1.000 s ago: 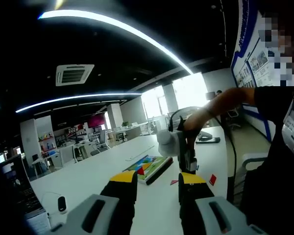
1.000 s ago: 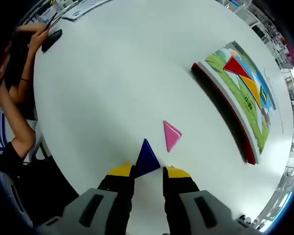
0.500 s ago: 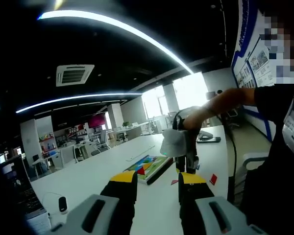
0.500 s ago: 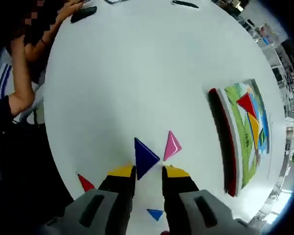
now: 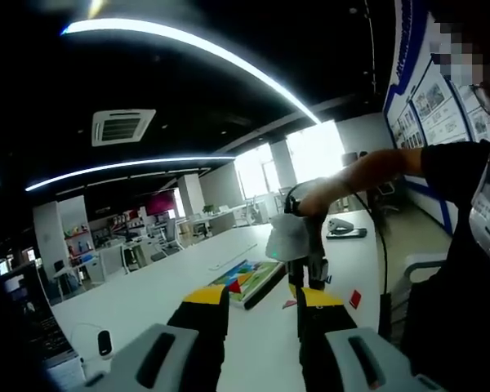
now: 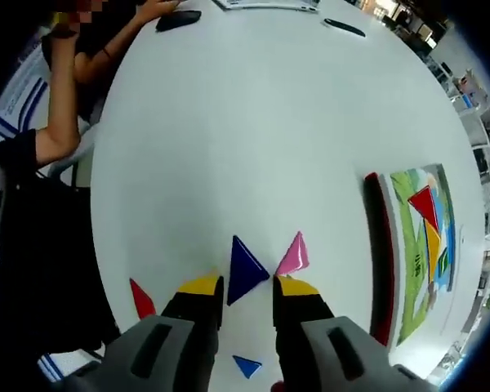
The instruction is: Pick up the tangram pieces one by one and place each piece onto its matching region on the pattern sheet, fitting the shapes together until the outline on the sheet is completely filled by the tangram pieces
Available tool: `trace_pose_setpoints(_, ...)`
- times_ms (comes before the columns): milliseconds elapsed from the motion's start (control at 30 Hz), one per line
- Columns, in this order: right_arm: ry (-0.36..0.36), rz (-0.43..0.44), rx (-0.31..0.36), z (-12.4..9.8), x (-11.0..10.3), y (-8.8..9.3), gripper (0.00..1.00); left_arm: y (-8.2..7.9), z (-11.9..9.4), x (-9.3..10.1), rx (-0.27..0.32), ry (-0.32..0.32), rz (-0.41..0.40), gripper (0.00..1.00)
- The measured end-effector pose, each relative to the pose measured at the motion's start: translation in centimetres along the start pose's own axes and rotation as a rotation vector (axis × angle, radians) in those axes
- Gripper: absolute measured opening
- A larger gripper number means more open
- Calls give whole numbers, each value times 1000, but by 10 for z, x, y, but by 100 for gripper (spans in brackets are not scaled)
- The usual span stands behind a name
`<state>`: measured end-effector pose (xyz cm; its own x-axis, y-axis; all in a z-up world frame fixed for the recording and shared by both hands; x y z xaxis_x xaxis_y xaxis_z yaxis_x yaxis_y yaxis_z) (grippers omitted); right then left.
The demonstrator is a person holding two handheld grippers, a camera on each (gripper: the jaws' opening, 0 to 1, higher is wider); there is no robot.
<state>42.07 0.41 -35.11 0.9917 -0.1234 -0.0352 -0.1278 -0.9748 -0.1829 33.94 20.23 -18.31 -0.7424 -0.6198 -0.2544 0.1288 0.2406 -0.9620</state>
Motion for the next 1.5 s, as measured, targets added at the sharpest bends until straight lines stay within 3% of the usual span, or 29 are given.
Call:
trace_pose_setpoints(200,-13,-31,-5,1,0,0,26,0,0,-1,0,-2,-2,35)
trace_pose_setpoints(433,-17,41,-7,1,5,0,20,-1,1,0,3,1,4,35)
trace_pose_setpoints(567,-9,23,-16,2,0,0,20,0,1,-1,3,0,2,35)
trace_pose_setpoints(900,5,66,-11,-35,7,6,20,2,0,-2,2,1,-26,35)
trace_pose_setpoints(1267,125,140,49,-75,52,-4,20,6,3,-1,-10,15,-45,35)
trace_pose_setpoints(1400,210,87,43,-82,81,-5,20,6,3,0,-10,17,-42,35)
trace_pose_setpoints(1500,236,80,40,-84,96,-5,20,5,2,0,-5,11,-37,35)
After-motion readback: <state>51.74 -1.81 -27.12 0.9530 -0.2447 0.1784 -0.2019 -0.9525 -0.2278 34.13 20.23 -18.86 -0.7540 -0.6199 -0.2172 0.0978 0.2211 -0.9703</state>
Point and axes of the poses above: the point that each gripper's makers call its tool centre point, and the gripper's own axes: z roughly forward along the fingers, x roughly to its right, y roughly out of its underside, the point moved 2 cm from there along -z, roughly backward along the fingers, and after that the axes turned 3 degrees about -y, right-handed, at the moved point
